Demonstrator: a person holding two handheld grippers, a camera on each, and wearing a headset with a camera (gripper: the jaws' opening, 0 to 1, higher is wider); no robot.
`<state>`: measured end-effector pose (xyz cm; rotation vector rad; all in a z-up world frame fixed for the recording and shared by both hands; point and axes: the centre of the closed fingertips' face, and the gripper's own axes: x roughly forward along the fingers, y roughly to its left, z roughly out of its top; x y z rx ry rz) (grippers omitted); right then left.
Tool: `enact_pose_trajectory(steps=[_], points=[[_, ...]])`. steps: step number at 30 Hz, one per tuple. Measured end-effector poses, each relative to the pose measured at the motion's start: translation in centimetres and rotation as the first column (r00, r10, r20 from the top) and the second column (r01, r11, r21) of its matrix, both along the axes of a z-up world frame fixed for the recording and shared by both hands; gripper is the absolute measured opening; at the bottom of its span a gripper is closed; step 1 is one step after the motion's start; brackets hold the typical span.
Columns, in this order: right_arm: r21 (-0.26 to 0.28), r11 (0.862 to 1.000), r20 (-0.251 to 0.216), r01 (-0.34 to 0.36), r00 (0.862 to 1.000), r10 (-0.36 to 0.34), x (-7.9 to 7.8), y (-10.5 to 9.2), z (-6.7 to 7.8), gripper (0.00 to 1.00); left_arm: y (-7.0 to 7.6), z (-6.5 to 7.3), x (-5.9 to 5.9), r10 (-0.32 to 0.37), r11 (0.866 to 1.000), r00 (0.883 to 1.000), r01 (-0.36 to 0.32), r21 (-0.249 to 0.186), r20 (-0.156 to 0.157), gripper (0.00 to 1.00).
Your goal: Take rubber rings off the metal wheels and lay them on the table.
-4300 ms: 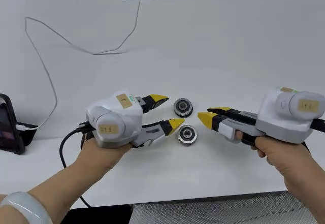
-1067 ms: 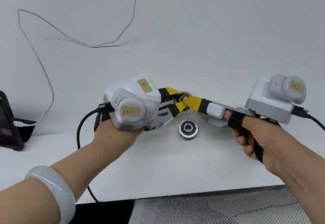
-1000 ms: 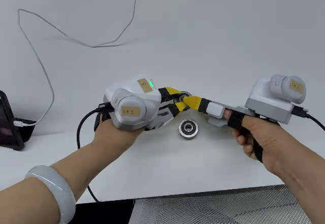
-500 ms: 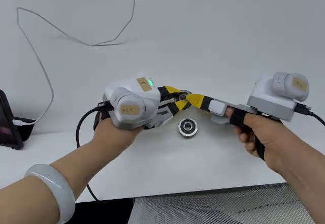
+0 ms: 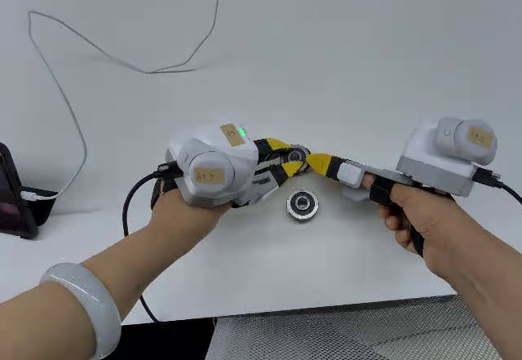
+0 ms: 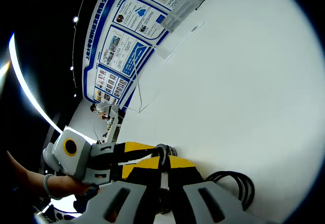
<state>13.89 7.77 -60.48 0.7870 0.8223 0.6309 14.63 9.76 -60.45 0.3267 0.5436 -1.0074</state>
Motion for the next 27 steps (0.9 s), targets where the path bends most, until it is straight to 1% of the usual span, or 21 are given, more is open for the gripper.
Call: enact_pose_trajectory(steps=[16, 27], points=[[-0.023, 1.000, 0.001, -0.002, 1.000, 0.002, 0.06, -0.15, -0.13, 0.03, -0.11, 0.06, -0.08, 0.003, 1.000, 1.000, -0.003, 0.001, -0.002, 0.14], [-0.060, 0.998, 0.019, -0.009, 1.000, 0.010, 0.06, -0.20, -0.03, 0.01, -0.01, -0.04, -0.03, 0.000, 1.000, 1.000, 0.000, 0.003, -0.001, 0.14]])
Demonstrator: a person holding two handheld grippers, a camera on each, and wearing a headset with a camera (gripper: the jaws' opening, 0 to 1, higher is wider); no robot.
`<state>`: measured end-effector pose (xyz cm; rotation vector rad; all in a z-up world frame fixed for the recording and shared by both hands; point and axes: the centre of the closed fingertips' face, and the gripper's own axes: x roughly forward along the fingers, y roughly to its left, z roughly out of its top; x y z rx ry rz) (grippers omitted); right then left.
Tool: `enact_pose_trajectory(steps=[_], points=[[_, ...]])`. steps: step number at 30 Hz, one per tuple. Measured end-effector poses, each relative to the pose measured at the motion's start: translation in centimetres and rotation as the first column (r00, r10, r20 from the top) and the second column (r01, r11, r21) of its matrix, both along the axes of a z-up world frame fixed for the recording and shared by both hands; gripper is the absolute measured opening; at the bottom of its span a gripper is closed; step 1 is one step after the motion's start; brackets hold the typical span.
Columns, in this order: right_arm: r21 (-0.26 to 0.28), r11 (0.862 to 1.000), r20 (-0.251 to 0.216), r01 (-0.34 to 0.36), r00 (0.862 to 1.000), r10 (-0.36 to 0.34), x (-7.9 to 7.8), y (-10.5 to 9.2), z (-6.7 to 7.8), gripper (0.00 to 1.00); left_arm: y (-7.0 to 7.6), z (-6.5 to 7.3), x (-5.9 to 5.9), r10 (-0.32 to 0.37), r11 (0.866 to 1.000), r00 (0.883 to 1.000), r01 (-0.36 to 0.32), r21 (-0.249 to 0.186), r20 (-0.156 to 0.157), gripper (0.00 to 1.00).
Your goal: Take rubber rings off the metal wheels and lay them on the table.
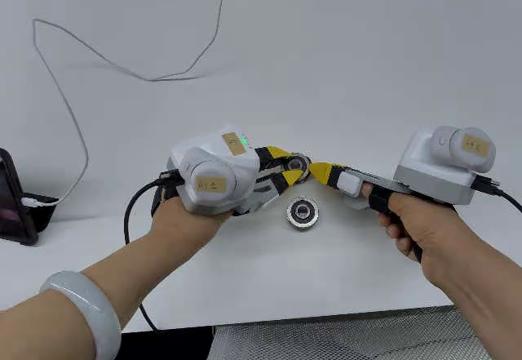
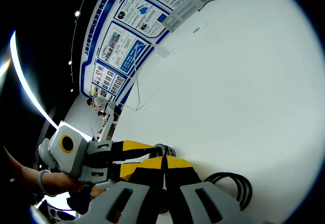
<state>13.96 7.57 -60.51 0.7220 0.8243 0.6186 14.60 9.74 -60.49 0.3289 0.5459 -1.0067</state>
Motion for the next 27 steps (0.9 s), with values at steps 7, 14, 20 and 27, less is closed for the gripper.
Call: enact_pose_trajectory(steps=[7, 14, 20, 27], points=[[0.002, 1.000, 0.003, -0.003, 1.000, 0.003, -0.03, 0.03, 0.19, 0.01, 0.00, -0.01, -0.01, 0.000, 1.000, 1.000, 0.000, 0.002, 0.000, 0.14], [0.009, 1.000, 0.001, -0.006, 1.000, 0.006, -0.07, 0.13, 0.35, 0.01, -0.02, 0.03, -0.03, 0.000, 1.000, 1.000, 0.000, 0.001, -0.001, 0.14], [0.015, 1.000, 0.001, -0.010, 1.000, 0.010, -0.10, 0.26, 0.46, 0.01, 0.00, 0.02, 0.00, -0.001, 1.000, 1.000, 0.001, 0.000, -0.002, 0.14], [0.019, 1.000, 0.002, -0.014, 1.000, 0.014, -0.11, 0.40, 0.58, 0.01, -0.03, 0.07, 0.01, 0.001, 1.000, 1.000, -0.001, -0.001, -0.003, 0.14]])
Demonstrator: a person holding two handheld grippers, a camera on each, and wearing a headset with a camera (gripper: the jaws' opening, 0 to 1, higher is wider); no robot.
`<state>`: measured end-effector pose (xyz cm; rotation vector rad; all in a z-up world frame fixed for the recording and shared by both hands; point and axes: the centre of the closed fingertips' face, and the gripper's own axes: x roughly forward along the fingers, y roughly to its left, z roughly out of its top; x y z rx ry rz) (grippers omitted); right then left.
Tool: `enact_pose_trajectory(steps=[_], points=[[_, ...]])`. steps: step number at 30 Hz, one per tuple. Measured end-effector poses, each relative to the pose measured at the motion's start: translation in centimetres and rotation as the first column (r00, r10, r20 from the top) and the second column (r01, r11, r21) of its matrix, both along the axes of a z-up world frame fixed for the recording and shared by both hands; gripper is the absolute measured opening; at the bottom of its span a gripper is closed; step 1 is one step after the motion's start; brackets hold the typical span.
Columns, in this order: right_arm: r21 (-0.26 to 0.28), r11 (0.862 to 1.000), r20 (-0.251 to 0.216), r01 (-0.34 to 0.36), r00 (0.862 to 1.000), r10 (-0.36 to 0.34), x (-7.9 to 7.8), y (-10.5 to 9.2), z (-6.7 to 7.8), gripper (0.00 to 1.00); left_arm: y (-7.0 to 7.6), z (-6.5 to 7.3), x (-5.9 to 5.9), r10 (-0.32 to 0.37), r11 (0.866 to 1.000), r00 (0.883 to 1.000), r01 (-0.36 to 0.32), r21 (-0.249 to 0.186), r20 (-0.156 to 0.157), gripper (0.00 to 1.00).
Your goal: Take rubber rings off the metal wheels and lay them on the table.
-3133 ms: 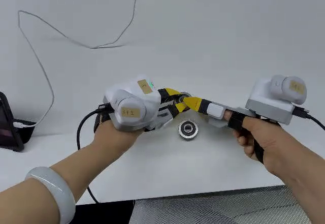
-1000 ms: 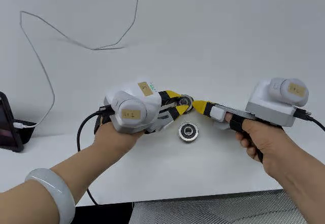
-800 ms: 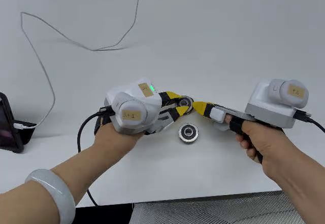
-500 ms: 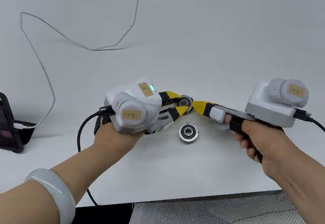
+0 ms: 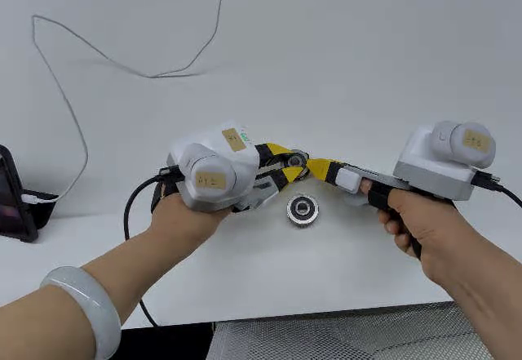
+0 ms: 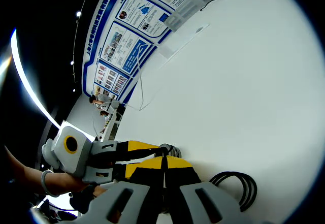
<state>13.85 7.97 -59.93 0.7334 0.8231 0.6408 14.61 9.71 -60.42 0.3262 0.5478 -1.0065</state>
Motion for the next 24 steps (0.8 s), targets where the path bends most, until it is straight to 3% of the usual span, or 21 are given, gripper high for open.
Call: enact_pose_trajectory(steps=[24], points=[[0.014, 1.000, 0.005, -0.007, 1.000, 0.007, -0.16, 0.46, 0.52, 0.01, -0.01, 0.07, -0.05, 0.003, 1.000, 1.000, -0.003, -0.004, -0.001, 0.14]])
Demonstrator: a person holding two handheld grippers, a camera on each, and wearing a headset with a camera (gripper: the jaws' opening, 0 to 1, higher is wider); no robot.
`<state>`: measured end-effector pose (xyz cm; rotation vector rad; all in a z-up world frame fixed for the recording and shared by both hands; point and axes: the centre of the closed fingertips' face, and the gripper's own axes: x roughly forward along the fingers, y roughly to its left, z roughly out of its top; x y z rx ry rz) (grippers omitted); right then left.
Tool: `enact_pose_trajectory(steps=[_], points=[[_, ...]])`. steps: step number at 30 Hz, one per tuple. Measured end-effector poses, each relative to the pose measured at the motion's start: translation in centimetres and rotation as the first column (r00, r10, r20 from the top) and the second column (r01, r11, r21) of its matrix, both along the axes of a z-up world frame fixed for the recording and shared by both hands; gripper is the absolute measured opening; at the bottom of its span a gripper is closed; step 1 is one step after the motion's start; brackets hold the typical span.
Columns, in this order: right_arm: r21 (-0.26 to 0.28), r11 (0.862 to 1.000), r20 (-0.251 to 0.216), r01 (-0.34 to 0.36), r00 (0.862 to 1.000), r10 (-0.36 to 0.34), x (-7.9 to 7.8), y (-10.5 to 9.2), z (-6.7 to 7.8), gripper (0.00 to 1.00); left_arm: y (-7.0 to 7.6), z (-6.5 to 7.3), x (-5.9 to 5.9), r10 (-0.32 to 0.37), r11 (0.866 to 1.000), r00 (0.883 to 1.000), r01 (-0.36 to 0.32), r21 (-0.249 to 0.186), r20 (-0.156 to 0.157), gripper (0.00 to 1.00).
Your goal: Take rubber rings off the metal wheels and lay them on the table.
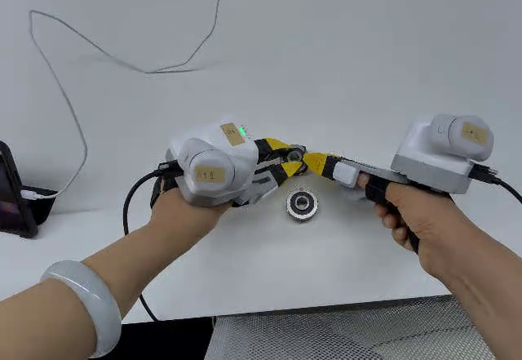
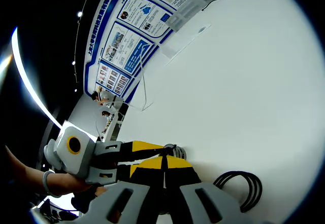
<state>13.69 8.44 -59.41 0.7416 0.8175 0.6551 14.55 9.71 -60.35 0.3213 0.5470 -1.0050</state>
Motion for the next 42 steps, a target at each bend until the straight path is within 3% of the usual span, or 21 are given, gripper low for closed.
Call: enact_pose_trajectory(steps=[25, 30, 35, 42], points=[[0.038, 0.999, 0.016, -0.022, 1.000, 0.021, -0.4, 0.7, 1.2, 0.01, 0.0, -0.1, 0.1, 0.000, 1.000, 1.000, 0.000, 0.008, -0.003, 0.14], [0.024, 1.000, 0.015, -0.003, 1.000, 0.003, 0.0, 0.3, 0.9, 0.01, 0.0, -0.1, 0.1, -0.003, 1.000, 1.000, 0.003, 0.005, -0.008, 0.14], [0.013, 1.000, 0.017, 0.011, 1.000, -0.012, 0.3, -0.1, 0.8, 0.01, 0.0, 0.5, -0.2, -0.014, 1.000, 1.000, 0.014, -0.012, 0.002, 0.15], [0.011, 1.000, 0.018, 0.013, 1.000, -0.013, 0.3, 0.2, 0.8, 0.01, 0.4, 1.4, -0.7, -0.021, 1.000, 0.999, 0.022, -0.017, 0.039, 0.19]])
